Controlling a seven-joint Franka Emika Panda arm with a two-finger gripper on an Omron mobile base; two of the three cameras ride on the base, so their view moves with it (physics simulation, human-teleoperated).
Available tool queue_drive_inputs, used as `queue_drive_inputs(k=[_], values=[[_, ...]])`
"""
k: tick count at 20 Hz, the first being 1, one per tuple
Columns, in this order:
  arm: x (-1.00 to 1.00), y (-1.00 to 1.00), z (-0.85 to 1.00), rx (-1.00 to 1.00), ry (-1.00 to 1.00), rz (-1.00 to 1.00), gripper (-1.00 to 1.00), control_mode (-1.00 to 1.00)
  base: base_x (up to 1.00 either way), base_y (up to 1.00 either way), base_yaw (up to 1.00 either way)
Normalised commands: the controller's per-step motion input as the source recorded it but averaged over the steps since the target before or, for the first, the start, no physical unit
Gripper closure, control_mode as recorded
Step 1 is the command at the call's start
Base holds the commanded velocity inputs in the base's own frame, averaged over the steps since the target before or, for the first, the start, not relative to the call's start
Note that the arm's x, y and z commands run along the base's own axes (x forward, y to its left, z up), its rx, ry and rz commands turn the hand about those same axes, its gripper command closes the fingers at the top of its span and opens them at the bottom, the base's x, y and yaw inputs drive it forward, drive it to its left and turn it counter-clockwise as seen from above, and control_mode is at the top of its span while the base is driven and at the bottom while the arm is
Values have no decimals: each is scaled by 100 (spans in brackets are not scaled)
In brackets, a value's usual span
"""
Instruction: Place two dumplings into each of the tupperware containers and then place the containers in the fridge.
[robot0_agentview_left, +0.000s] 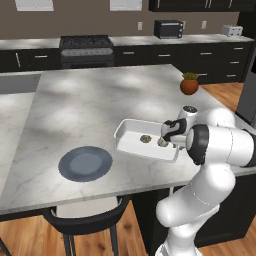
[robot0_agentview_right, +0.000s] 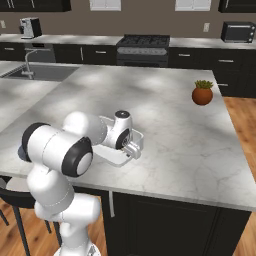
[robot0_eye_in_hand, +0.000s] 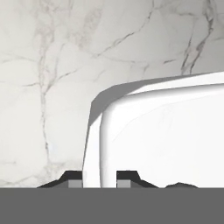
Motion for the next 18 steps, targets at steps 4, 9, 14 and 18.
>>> queue_drive_inputs(k=[4, 9, 14, 18], values=[[-12, 0, 4, 9, -1, -5, 100, -100, 0, 0, 0], [-13, 3, 28, 7, -2, -7, 100, -100, 0, 0, 0], [-28, 11, 78, -2, 0, -9, 100, -100, 0, 0, 0], [-38, 8, 93, -3, 0, -13, 100, -100, 0, 0, 0]])
